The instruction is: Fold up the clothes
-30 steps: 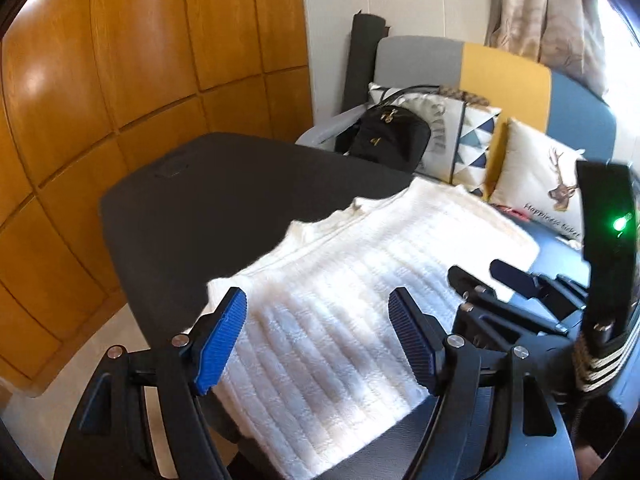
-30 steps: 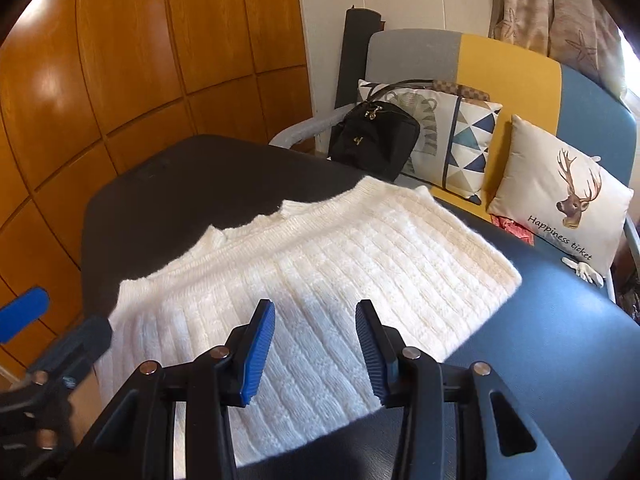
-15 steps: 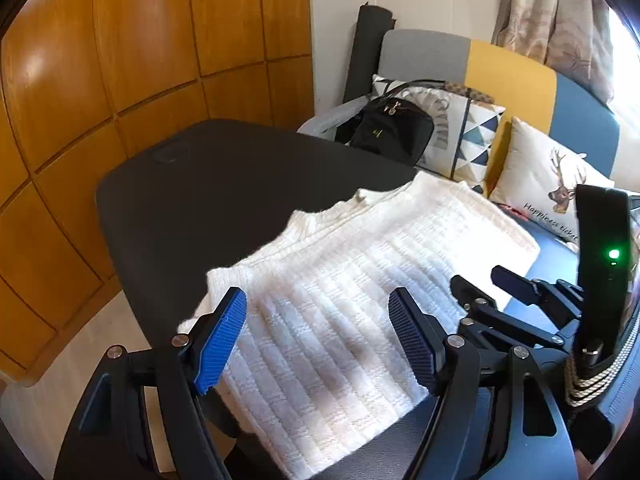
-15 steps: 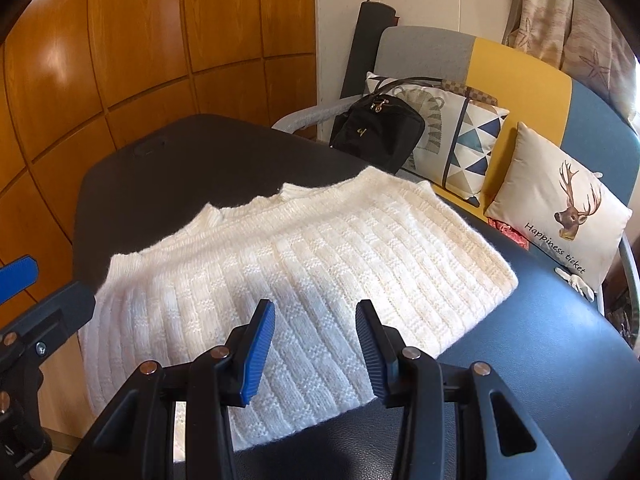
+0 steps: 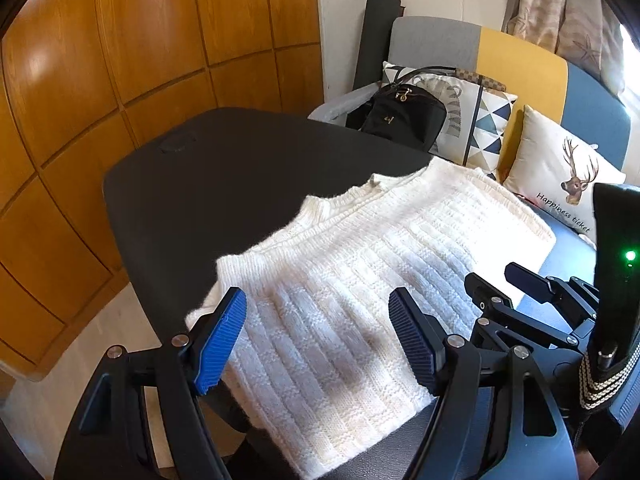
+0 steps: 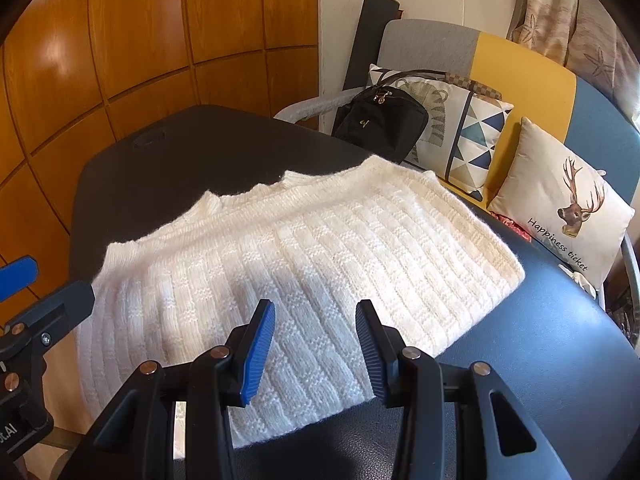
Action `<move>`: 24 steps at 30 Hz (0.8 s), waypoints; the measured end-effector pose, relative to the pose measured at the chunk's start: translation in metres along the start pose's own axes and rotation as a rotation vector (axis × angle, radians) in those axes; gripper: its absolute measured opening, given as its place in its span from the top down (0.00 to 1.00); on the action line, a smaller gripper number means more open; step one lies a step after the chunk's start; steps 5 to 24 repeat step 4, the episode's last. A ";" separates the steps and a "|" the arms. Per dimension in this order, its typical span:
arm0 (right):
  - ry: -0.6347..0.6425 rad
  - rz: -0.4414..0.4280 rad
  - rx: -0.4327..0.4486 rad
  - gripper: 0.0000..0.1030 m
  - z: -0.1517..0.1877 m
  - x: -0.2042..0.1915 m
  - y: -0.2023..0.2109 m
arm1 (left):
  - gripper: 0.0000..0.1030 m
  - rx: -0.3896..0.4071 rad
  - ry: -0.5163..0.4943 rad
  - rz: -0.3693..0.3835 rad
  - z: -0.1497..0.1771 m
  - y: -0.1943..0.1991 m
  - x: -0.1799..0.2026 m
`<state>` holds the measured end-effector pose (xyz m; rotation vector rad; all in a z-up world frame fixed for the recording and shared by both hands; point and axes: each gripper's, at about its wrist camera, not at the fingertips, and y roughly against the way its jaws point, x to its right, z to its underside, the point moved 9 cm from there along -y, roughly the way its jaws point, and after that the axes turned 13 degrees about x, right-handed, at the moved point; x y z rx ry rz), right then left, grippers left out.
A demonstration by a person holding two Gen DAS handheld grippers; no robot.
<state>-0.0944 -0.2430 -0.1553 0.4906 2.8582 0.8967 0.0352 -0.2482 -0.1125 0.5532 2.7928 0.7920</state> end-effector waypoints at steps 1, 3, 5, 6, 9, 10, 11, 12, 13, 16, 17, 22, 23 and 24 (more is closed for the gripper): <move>0.000 0.001 -0.002 0.59 0.000 0.000 0.000 | 0.26 0.013 -0.006 -0.007 -0.001 0.002 0.000; 0.000 0.002 -0.005 0.59 0.001 0.000 -0.001 | 0.26 0.032 -0.020 -0.004 -0.003 0.006 0.002; 0.000 0.002 -0.006 0.59 0.002 0.000 -0.001 | 0.26 0.036 -0.023 0.003 -0.004 0.007 0.003; 0.000 0.002 -0.006 0.59 0.002 0.000 -0.001 | 0.26 0.036 -0.023 0.003 -0.004 0.007 0.003; 0.000 0.002 -0.006 0.59 0.002 0.000 -0.001 | 0.26 0.036 -0.023 0.003 -0.004 0.007 0.003; 0.000 0.002 -0.006 0.59 0.002 0.000 -0.001 | 0.26 0.036 -0.023 0.003 -0.004 0.007 0.003; 0.000 0.002 -0.006 0.59 0.002 0.000 -0.001 | 0.26 0.036 -0.023 0.003 -0.004 0.007 0.003; 0.000 0.002 -0.006 0.59 0.002 0.000 -0.001 | 0.26 0.036 -0.023 0.003 -0.004 0.007 0.003; 0.000 0.002 -0.006 0.59 0.002 0.000 -0.001 | 0.26 0.036 -0.023 0.003 -0.004 0.007 0.003; 0.000 0.002 -0.006 0.59 0.002 0.000 -0.001 | 0.26 0.036 -0.023 0.003 -0.004 0.007 0.003; 0.000 0.002 -0.006 0.59 0.002 0.000 -0.001 | 0.26 0.036 -0.023 0.003 -0.004 0.007 0.003; 0.000 0.002 -0.006 0.59 0.002 0.000 -0.001 | 0.26 0.036 -0.023 0.003 -0.004 0.007 0.003; 0.000 0.002 -0.006 0.59 0.002 0.000 -0.001 | 0.26 0.036 -0.023 0.003 -0.004 0.007 0.003; 0.000 0.002 -0.006 0.59 0.002 0.000 -0.001 | 0.26 0.036 -0.023 0.003 -0.004 0.007 0.003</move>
